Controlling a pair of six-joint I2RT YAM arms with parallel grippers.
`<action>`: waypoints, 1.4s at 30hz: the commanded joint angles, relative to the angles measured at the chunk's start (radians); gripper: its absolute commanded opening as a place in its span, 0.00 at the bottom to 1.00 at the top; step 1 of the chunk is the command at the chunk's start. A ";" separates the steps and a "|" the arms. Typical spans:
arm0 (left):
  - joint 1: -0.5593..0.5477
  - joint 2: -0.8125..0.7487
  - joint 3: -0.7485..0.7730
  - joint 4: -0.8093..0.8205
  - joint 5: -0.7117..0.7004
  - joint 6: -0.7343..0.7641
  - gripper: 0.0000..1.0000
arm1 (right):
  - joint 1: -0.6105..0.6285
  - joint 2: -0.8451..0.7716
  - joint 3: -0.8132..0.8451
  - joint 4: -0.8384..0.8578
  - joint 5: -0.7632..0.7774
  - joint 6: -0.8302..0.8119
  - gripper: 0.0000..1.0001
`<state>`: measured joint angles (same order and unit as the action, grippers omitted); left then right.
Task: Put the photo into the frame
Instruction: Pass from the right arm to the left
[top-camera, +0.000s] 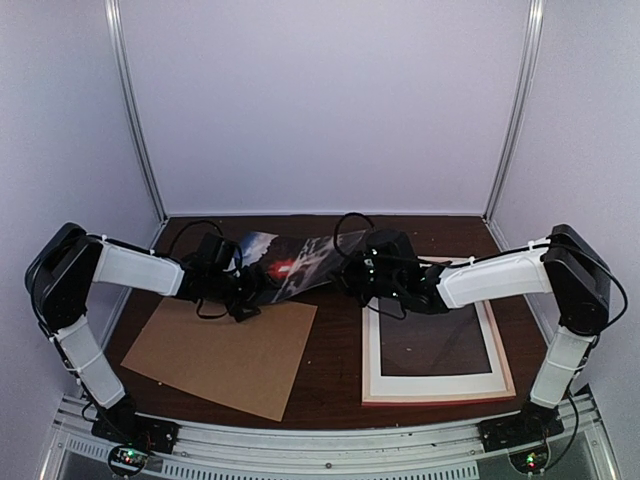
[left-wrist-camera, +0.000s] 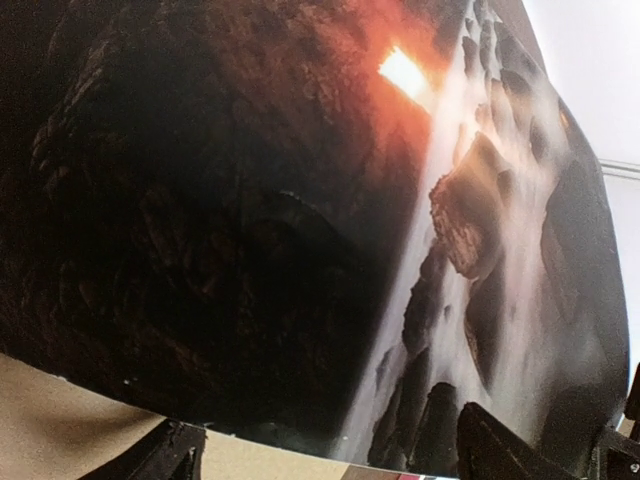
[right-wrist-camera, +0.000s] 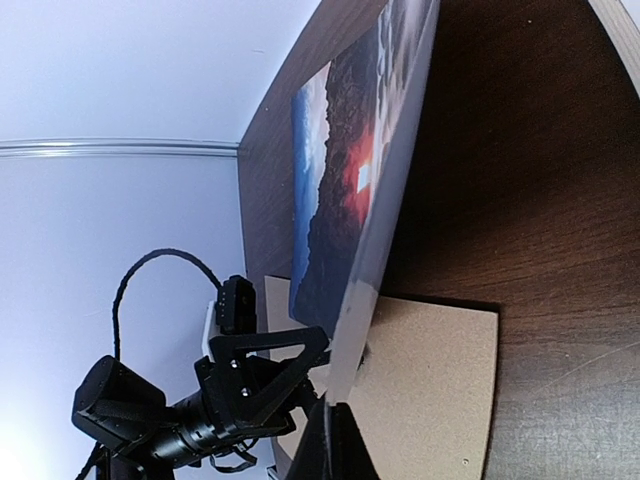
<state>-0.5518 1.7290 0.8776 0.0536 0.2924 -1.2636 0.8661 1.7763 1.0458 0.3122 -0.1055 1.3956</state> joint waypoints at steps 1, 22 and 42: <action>-0.016 -0.002 -0.017 0.094 -0.029 -0.071 0.87 | 0.008 -0.034 -0.026 0.021 0.029 0.006 0.00; -0.062 -0.054 -0.078 0.133 -0.125 -0.151 0.88 | 0.015 -0.034 -0.036 0.046 0.028 0.024 0.00; -0.062 -0.007 -0.099 0.358 -0.201 -0.187 0.73 | 0.026 -0.061 -0.059 0.030 0.026 0.020 0.00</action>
<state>-0.6098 1.7142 0.7826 0.2821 0.1226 -1.4540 0.8860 1.7535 0.9966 0.3408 -0.0872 1.4204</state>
